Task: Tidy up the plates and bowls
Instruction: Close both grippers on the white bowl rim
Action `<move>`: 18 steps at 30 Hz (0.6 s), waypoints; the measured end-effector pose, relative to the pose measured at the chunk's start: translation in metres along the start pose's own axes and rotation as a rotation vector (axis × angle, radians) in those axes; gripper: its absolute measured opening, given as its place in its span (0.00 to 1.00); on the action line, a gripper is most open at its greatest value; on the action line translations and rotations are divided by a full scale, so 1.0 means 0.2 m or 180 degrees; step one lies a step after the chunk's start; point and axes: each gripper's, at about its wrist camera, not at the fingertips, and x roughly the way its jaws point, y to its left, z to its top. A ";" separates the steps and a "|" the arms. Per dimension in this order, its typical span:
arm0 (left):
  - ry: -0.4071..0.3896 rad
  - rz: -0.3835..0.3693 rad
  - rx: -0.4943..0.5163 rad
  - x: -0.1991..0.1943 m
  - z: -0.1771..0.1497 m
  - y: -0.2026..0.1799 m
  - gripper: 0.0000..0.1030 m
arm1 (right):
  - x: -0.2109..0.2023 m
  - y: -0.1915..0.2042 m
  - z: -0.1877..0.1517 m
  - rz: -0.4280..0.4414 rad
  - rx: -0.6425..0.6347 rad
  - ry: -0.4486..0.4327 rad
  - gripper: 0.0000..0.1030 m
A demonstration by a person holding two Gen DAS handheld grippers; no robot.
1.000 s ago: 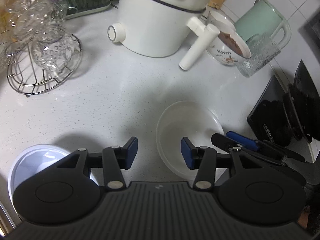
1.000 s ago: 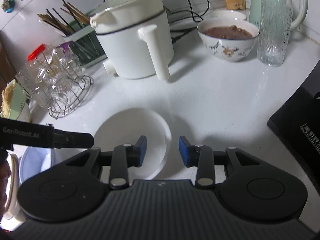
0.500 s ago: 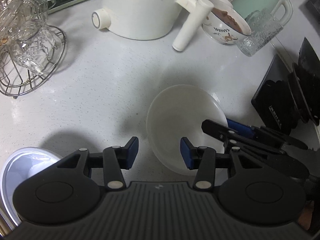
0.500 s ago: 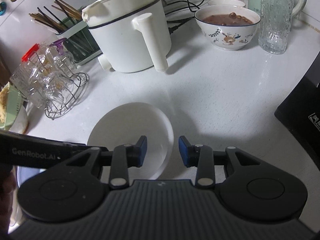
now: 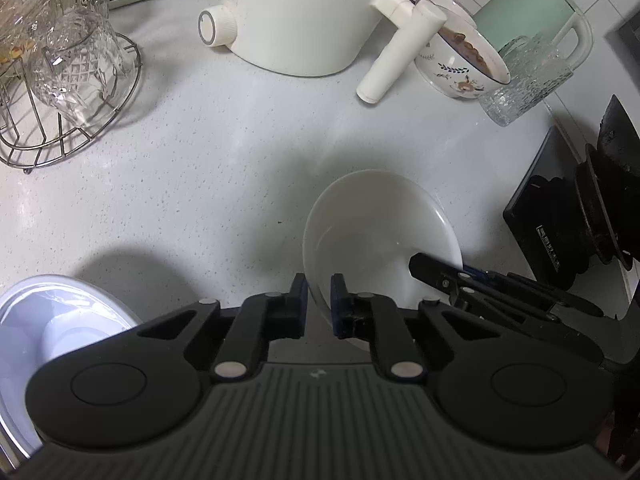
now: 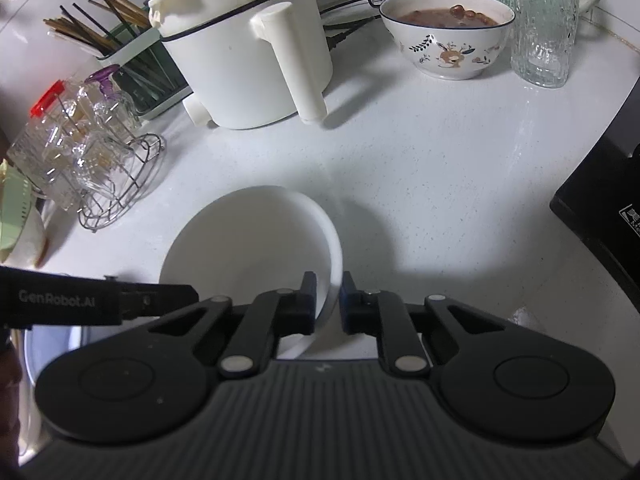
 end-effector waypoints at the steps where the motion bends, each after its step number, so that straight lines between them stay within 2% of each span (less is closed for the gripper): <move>1: 0.0000 -0.0003 -0.0002 0.00 0.00 0.00 0.13 | 0.00 0.00 0.00 0.0004 0.0008 0.0003 0.14; 7: -0.0018 -0.0079 -0.0095 -0.06 -0.01 0.02 0.13 | -0.04 0.00 -0.01 0.0068 0.0066 -0.0002 0.14; 18: -0.0119 -0.0081 -0.0207 -0.20 0.01 0.01 0.13 | -0.15 0.04 0.00 0.0223 0.0084 -0.0059 0.15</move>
